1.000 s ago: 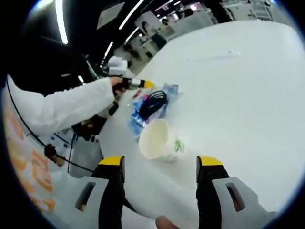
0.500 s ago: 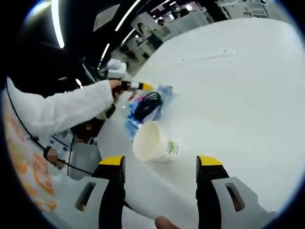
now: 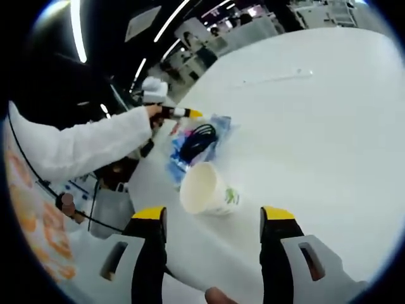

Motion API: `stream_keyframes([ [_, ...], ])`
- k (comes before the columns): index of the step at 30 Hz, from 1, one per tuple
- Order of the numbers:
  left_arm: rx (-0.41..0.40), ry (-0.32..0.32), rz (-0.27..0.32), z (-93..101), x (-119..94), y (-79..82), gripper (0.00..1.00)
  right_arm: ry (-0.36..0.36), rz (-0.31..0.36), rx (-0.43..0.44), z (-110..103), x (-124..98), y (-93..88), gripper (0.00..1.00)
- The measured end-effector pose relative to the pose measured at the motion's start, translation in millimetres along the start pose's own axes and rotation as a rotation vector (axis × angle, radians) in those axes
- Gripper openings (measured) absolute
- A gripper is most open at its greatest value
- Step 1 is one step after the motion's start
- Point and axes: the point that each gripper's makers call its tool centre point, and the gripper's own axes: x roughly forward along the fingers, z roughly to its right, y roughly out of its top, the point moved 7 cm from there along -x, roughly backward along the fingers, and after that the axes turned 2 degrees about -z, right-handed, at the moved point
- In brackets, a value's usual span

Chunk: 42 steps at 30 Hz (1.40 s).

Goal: Arrange the tabletop items into an orderly group along one side of the table until the central work area is clear of visible clutter.

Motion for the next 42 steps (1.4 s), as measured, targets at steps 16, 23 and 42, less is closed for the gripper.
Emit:
stream_keyframes([
  [16, 0.02, -0.011, 0.165, -3.6, -83.2, -2.8, 0.2, -0.001, 0.028, -0.039, -10.3, -9.2, -4.1, 0.58],
  [23, 0.028, -0.011, 0.255, 2.4, -121.1, -22.1, 0.2, -0.01, 0.039, -0.04, -9.6, -16.5, -12.3, 0.58],
  [42, 0.042, 0.041, 0.423, 8.0, -165.1, -84.3, 0.21, -0.017, 0.057, -0.043, -11.4, -23.3, -15.8, 0.58],
])
